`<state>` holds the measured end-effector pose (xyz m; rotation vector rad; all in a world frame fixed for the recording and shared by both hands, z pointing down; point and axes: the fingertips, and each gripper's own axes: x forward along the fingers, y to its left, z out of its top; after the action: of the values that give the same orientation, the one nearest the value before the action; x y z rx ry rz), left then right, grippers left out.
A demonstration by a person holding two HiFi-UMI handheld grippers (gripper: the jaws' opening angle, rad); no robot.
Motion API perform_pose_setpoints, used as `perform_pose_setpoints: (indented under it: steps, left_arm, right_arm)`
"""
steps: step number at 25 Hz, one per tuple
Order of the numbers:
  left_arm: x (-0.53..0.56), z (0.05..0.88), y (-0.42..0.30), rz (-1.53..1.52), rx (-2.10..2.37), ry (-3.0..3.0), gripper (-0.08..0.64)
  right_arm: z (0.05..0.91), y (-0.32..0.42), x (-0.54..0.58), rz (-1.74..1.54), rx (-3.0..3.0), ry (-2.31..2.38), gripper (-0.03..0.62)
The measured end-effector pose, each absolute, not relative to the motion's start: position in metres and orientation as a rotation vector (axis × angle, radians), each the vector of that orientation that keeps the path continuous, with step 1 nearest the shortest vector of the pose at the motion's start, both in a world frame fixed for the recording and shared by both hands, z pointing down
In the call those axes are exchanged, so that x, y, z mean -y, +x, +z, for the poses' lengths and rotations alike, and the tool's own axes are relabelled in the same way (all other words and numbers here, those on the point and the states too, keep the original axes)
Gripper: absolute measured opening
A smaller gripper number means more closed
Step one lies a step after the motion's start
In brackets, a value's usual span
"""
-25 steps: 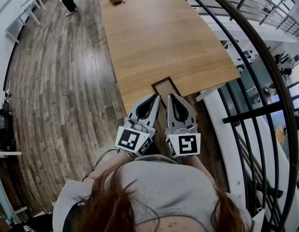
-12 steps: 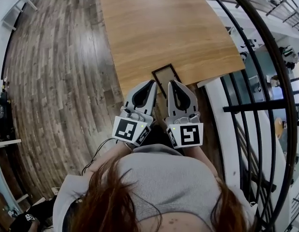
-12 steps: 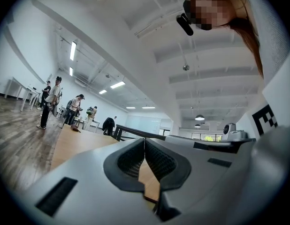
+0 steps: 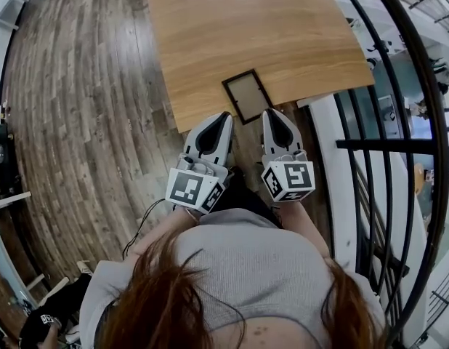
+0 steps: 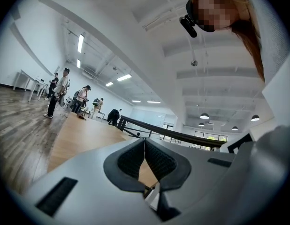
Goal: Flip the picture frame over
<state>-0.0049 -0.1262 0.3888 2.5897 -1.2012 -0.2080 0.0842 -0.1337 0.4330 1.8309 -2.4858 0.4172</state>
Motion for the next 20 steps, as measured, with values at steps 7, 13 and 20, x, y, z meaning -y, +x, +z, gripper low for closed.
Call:
perform_pose_setpoints:
  steps: [7, 13, 20]
  left_arm:
    - [0.132, 0.380, -0.011, -0.217, 1.243, 2.593, 0.006]
    - [0.131, 0.381, -0.012, -0.179, 1.245, 2.608, 0.006]
    - [0.135, 0.378, -0.016, -0.172, 1.269, 2.606, 0.006]
  right_arm:
    - [0.514, 0.123, 0.139, 1.307, 2.392, 2.049, 0.082]
    - [0.560, 0.126, 0.141, 1.802, 2.345, 2.028, 0.189]
    - [0.597, 0.121, 0.151, 2.087, 2.234, 2.010, 0.250]
